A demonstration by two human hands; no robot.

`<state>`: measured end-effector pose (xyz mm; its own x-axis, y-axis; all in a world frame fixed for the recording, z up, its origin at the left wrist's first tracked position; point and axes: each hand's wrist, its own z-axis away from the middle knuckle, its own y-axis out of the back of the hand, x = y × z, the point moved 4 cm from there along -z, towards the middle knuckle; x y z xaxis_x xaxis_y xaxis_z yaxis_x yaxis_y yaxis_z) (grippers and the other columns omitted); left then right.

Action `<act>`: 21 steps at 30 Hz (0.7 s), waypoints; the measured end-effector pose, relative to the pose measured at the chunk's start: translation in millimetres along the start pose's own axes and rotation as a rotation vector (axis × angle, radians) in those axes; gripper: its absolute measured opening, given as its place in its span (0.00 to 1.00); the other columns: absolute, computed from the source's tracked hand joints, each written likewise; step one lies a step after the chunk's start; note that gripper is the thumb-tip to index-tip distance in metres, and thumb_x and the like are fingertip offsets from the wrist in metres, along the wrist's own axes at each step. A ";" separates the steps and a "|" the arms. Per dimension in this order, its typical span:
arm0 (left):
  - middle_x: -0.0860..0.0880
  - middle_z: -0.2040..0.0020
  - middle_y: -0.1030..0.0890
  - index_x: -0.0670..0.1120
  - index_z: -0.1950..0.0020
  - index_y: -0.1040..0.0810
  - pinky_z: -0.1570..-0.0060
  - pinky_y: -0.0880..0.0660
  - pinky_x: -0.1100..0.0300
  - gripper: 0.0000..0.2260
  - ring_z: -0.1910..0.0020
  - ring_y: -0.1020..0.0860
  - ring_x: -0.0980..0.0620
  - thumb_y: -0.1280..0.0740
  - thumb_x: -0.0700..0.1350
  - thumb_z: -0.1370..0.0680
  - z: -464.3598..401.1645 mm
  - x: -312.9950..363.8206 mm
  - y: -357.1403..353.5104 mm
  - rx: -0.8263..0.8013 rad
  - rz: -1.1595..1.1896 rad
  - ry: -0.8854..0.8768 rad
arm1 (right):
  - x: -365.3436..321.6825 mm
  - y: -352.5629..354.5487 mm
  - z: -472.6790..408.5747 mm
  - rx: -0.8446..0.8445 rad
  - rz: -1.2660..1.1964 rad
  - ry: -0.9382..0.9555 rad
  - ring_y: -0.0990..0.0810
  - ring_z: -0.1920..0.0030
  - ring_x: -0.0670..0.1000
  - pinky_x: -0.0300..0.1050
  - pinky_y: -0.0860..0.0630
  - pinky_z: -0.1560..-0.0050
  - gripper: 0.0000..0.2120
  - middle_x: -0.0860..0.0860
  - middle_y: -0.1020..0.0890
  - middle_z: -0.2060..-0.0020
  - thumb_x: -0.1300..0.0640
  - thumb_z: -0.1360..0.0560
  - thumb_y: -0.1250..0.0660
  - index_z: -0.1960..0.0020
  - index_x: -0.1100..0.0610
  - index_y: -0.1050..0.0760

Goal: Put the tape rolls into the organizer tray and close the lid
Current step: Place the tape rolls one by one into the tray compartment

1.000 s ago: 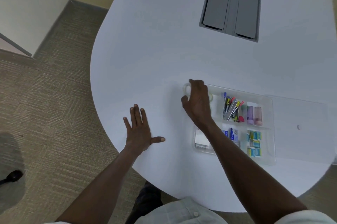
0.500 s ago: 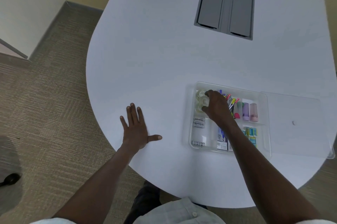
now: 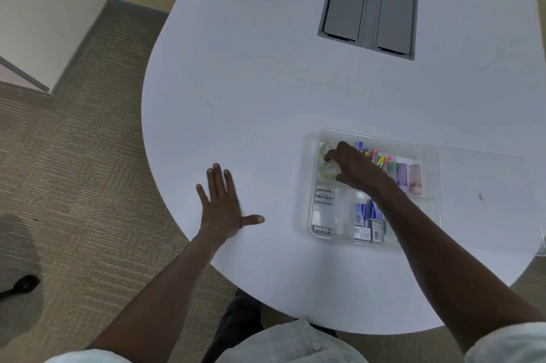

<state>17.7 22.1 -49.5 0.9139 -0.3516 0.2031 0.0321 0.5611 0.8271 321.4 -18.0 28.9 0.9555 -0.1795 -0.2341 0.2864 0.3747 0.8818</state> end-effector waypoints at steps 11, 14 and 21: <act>0.37 0.26 0.75 0.39 0.26 0.73 0.28 0.61 0.32 0.65 0.26 0.74 0.39 0.47 0.83 0.41 -0.1 0.5 -0.7 0.001 0.014 -0.006 | 4.5 1.1 1.6 0.134 -0.140 -0.153 0.23 0.52 0.62 0.49 0.28 0.54 0.23 0.62 0.27 0.47 0.62 0.32 0.25 0.41 0.63 0.29; 0.37 0.26 0.74 0.39 0.27 0.73 0.28 0.61 0.32 0.65 0.26 0.74 0.39 0.47 0.83 0.41 0.6 0.9 -0.2 0.004 0.008 -0.004 | -0.6 -1.1 2.0 0.186 -0.160 -0.235 0.23 0.52 0.62 0.51 0.26 0.54 0.27 0.63 0.26 0.49 0.55 0.33 0.23 0.42 0.65 0.32; 0.37 0.26 0.74 0.39 0.26 0.72 0.28 0.61 0.32 0.65 0.26 0.74 0.39 0.47 0.83 0.41 -0.2 0.6 -0.4 0.004 0.009 0.002 | -15.8 -11.1 -4.6 0.196 -0.149 -0.377 0.20 0.55 0.66 0.47 0.28 0.60 0.40 0.65 0.29 0.46 0.51 0.35 0.21 0.36 0.68 0.40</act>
<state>18.3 21.8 -49.8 0.9149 -0.3451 0.2095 0.0220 0.5609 0.8276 303.4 -15.1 20.9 0.8021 -0.5507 -0.2310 0.3656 0.1470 0.9191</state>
